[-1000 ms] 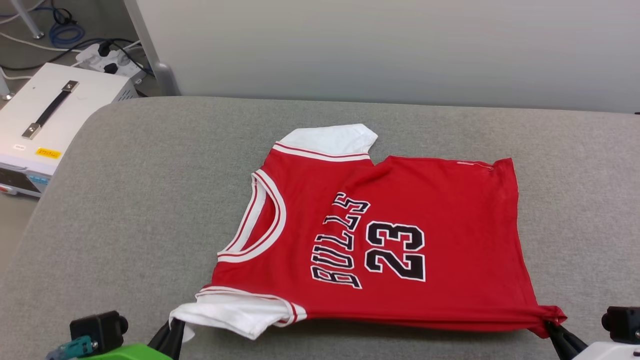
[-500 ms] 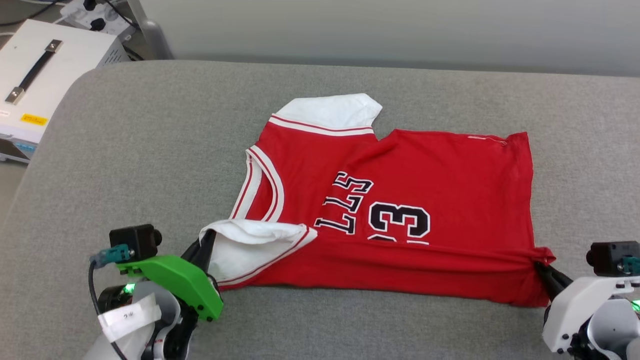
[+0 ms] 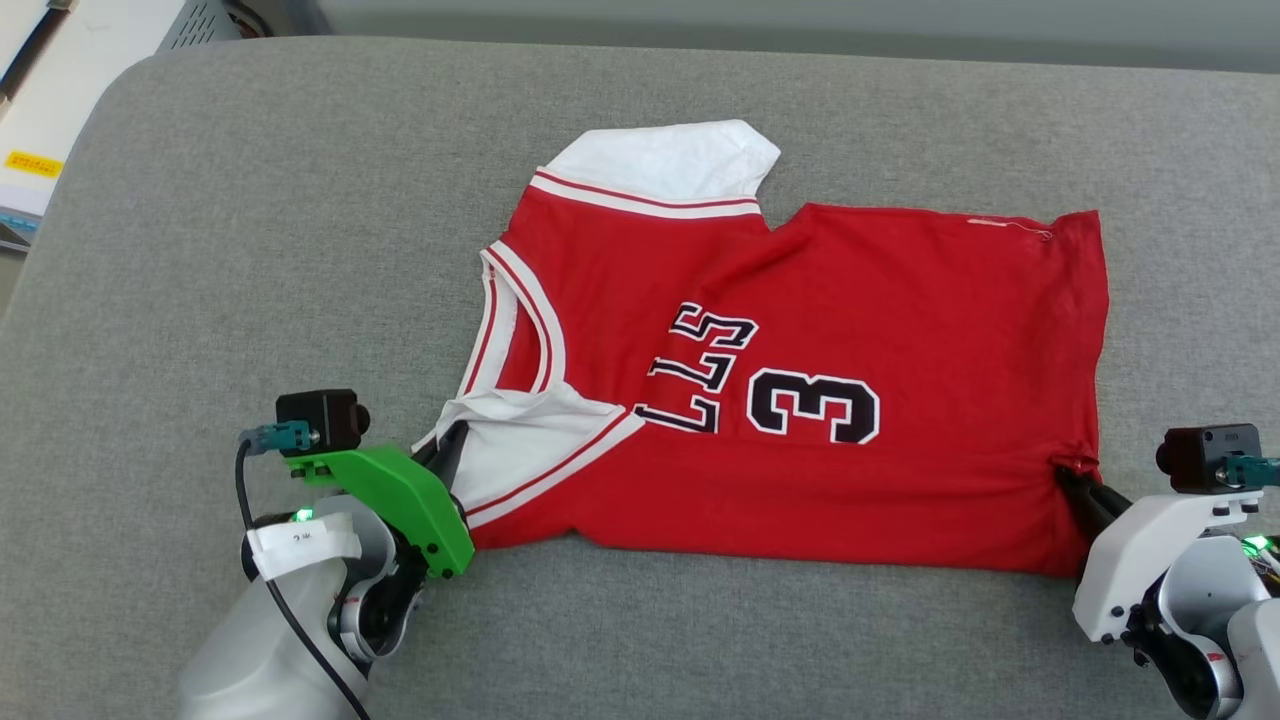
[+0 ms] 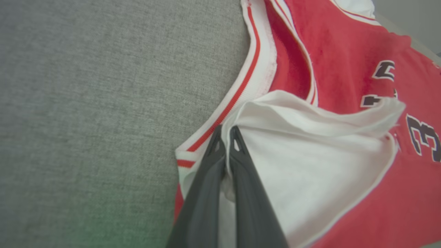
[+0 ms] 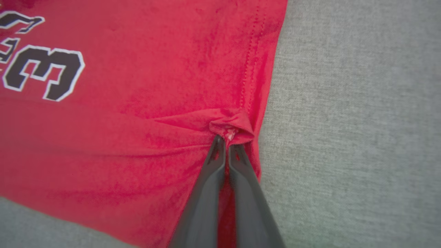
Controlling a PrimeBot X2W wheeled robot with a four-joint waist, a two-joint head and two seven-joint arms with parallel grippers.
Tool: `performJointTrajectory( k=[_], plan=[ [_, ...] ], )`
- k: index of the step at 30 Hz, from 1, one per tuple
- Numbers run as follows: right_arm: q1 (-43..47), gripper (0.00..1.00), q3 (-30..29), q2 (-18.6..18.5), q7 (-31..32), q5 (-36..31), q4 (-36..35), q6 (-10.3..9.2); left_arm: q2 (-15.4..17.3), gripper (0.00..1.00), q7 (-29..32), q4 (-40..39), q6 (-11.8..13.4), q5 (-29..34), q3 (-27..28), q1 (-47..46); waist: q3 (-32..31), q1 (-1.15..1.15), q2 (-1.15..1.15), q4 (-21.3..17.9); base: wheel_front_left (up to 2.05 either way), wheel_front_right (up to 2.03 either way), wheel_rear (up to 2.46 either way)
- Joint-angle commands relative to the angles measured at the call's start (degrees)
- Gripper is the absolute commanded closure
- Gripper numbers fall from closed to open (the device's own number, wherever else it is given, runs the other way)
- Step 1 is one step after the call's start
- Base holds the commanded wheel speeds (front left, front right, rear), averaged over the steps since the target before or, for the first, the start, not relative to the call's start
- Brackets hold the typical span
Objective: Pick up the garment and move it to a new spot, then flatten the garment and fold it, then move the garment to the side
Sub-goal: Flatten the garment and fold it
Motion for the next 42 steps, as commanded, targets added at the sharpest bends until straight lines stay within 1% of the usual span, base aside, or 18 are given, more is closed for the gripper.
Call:
performJointTrajectory(
  k=[1, 3, 4, 5, 6, 7, 8, 9, 10, 13, 17, 24, 27, 30, 33, 35, 39, 42],
  plan=[
    [-0.88, 1.00, 0.75, -0.19, -0.45, 0.41, 1.54, -0.06, -0.71, 1.00, 0.77, 1.82, -0.81, -0.17, -0.66, -1.24, 0.28, 0.00, 0.00, 0.09, 0.00, 0.00, 0.00],
    [-1.29, 1.00, 1.51, -0.29, -0.98, 0.80, 2.99, -0.06, -1.17, 1.00, 0.47, 3.59, -1.61, -0.07, -1.00, -1.94, 0.29, 0.00, 0.00, 0.09, 0.00, 0.00, 0.00],
    [-1.50, 0.89, 1.81, -0.36, -1.30, 0.93, 3.54, -0.06, -1.31, 1.00, 0.45, 4.30, -1.92, 0.00, -1.19, -2.17, 0.23, 0.00, 0.00, 0.09, 0.00, 0.00, 0.00],
    [-1.67, 0.60, 2.06, -0.50, -2.08, 0.93, 3.99, -0.06, -1.45, 1.00, 0.07, 4.98, -2.36, 0.17, -1.39, -2.47, 0.08, 0.00, 0.00, 0.12, 0.00, 0.00, 0.00],
    [-1.67, 0.32, 2.07, -0.50, -2.63, 1.02, 4.42, -0.06, -1.63, 0.90, -0.40, 5.52, -2.57, 0.15, -1.33, -2.60, -0.12, 0.00, 0.00, 0.16, 0.00, 0.00, 0.00],
    [-1.60, 0.00, 2.10, -0.51, -3.58, 1.07, 4.75, -0.06, -1.91, 0.67, -0.74, 6.26, -2.75, -0.10, -1.19, -2.60, -0.54, 0.00, 0.00, 0.22, 0.00, 0.00, 0.00],
    [-1.53, 0.00, 2.06, -0.54, -4.57, 1.06, 4.81, -0.06, -2.01, 0.58, -0.76, 6.77, -2.95, -0.12, -1.31, -2.60, -0.82, 0.00, 0.00, 0.28, 0.00, 0.00, 0.00],
    [-1.42, 0.00, 1.95, -0.44, -5.64, 1.30, 4.82, -0.06, -2.03, 0.19, -0.74, 7.23, -3.12, -0.10, -1.45, -2.60, -1.21, 0.00, 0.00, 0.35, 0.00, 0.00, 0.00],
    [-1.19, 0.00, 1.54, -0.22, -7.16, 1.58, 4.71, -0.06, -2.11, 0.00, -1.09, 7.60, -3.25, -0.33, -1.25, -2.57, -1.69, 0.00, 0.00, 0.43, 0.00, 0.00, 0.00],
    [-0.39, 0.00, -0.72, 0.66, -13.52, 2.02, 2.90, -0.06, -1.78, 0.00, -2.05, 8.11, -3.10, -0.15, -1.02, -2.64, -3.07, 0.00, 0.00, 0.75, 0.00, 0.00, 0.00],
    [1.87, 0.00, -2.48, 1.39, -18.50, 0.94, -0.22, -0.06, -0.58, 0.00, -3.50, 7.38, -2.31, 0.54, -0.65, -2.49, -5.19, 0.00, 0.00, 0.80, 0.00, 0.00, 0.00],
    [5.78, 0.00, -6.03, 3.86, -19.69, -4.00, -6.84, -0.06, 3.84, 0.00, -2.36, 2.69, 0.65, 1.99, -0.19, -1.98, -7.79, 0.00, 0.00, 0.06, 0.00, 0.00, 0.00],
    [7.29, 0.00, -6.98, 5.26, -18.61, -5.64, -9.66, -0.06, 7.08, 0.00, 2.57, -0.92, 1.14, 2.05, -0.97, -1.44, -8.22, 0.00, 0.00, -0.51, 0.00, 0.00, 0.00],
    [8.71, 0.00, -7.25, 6.37, -17.34, -6.81, -12.19, -0.06, 10.25, 0.00, 9.99, -4.90, 1.10, 0.81, -2.03, -0.49, -8.19, 0.00, 0.00, -1.22, 0.00, 0.00, 0.00],
    [9.83, 0.00, -7.10, 7.32, -16.10, -7.54, -14.38, -0.06, 13.18, 0.00, 18.62, -9.23, 1.94, -1.71, -2.82, 1.16, -7.78, 0.00, 0.00, -1.94, 0.00, 0.00, 0.00],
    [10.15, 0.00, -6.96, 7.79, -15.58, -7.85, -15.29, -0.06, 14.75, 0.00, 23.02, -11.72, 3.23, -2.92, -3.14, 2.17, -7.16, 0.00, 0.00, -2.45, 0.00, 0.00, 0.00],
    [9.81, 0.00, -6.08, 8.35, -15.14, -7.63, -16.49, -0.06, 16.37, 0.00, 28.23, -15.50, 5.68, -5.22, -3.07, 4.14, -5.43, 0.00, 0.00, -3.59, 0.00, 0.00, 0.00],
    [9.36, 0.00, -5.59, 8.35, -14.87, -7.38, -16.76, -0.06, 16.42, 0.00, 29.77, -16.94, 6.56, -6.39, -2.98, 4.98, -4.01, 0.00, 0.00, -4.18, 0.00, 0.00, 0.00]
  ],
)
